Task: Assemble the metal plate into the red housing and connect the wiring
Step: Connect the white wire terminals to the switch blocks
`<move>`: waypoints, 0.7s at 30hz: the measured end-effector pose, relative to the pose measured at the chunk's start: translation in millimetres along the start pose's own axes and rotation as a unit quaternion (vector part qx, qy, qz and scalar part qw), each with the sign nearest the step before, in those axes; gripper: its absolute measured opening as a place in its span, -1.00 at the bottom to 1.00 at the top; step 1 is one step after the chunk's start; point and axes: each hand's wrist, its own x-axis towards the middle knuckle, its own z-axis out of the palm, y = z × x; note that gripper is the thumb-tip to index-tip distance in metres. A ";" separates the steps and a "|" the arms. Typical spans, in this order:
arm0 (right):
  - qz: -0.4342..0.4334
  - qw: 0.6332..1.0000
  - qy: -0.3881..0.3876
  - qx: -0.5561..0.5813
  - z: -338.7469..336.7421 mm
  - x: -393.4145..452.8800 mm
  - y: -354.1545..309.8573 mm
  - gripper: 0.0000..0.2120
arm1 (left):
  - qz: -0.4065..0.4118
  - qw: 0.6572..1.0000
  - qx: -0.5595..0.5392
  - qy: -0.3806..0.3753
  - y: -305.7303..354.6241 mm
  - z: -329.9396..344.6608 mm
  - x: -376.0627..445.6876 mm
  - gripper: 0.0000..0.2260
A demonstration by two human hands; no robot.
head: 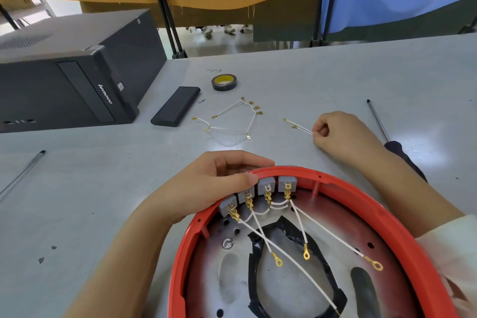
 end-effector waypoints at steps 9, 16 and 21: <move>-0.076 0.992 -0.070 0.068 -12.6 9.4 -35.6 -0.91 | 0.003 0.995 -0.040 0.090 -2.2 -13.3 3.3 -0.80; -0.159 0.955 -0.251 0.019 -2.2 26.8 -91.3 -0.68 | 0.001 0.993 -0.046 0.105 -4.0 -16.3 2.8 -0.83; -0.154 0.954 -0.254 -0.041 8.6 34.9 -96.1 -0.90 | 0.019 0.993 -0.001 0.118 -2.4 -15.6 2.7 -0.81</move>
